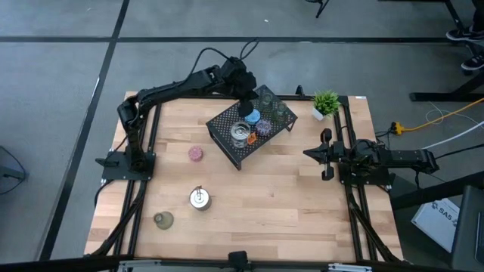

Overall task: Pick & Place candle stick holders
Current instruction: Put the top green glass candle holder on the shelf aligned with the green glass candle holder, then put the pink small scented candle on the shelf aligned with the light blue small scented candles

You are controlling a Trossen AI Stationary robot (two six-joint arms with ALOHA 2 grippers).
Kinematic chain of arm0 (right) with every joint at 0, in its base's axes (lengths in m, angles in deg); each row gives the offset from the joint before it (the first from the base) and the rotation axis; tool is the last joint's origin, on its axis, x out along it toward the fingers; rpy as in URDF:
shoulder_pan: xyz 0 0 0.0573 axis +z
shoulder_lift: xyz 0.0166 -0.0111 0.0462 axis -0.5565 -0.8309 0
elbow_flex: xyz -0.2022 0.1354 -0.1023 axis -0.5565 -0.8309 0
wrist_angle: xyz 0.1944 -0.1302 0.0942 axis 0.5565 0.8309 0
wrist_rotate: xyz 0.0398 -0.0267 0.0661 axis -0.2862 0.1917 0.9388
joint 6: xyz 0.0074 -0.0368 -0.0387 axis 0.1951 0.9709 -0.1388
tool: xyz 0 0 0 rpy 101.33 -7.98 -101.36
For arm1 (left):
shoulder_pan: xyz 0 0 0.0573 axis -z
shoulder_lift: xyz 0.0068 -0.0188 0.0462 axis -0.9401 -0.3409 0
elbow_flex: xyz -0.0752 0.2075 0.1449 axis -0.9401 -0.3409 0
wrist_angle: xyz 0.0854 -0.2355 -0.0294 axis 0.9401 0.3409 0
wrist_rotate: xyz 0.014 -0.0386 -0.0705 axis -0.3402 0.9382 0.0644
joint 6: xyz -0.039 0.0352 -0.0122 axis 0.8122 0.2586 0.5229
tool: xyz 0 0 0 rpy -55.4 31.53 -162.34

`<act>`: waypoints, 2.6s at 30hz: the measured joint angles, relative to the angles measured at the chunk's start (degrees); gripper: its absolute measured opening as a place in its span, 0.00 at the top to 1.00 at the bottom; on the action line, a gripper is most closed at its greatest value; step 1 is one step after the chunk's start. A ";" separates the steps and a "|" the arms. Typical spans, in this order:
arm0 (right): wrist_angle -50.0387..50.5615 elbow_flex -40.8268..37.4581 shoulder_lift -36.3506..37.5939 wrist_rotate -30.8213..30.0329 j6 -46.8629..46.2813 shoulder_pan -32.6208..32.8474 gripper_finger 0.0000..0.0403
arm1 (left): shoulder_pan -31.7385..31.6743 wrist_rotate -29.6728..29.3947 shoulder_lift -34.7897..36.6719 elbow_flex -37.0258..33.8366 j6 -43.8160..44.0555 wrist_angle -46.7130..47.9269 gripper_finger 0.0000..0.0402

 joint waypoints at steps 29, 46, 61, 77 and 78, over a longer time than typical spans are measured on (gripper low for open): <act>0.02 -0.01 0.00 -0.02 -0.01 0.00 1.00 | 1.32 2.04 -5.89 -0.02 3.61 -11.26 1.00; 0.00 0.01 0.00 0.00 0.00 0.02 1.00 | 2.46 4.39 -3.57 2.94 2.07 -3.58 1.00; 0.01 -0.01 0.00 0.00 0.00 0.01 1.00 | 2.10 4.36 -0.14 0.74 3.33 -0.23 1.00; 0.00 0.01 0.00 -0.02 0.00 0.02 1.00 | -2.93 1.34 18.30 -19.73 8.02 -0.36 1.00; 0.00 0.01 0.00 -0.02 0.00 0.00 1.00 | -3.18 1.34 19.57 -21.31 8.16 -0.27 1.00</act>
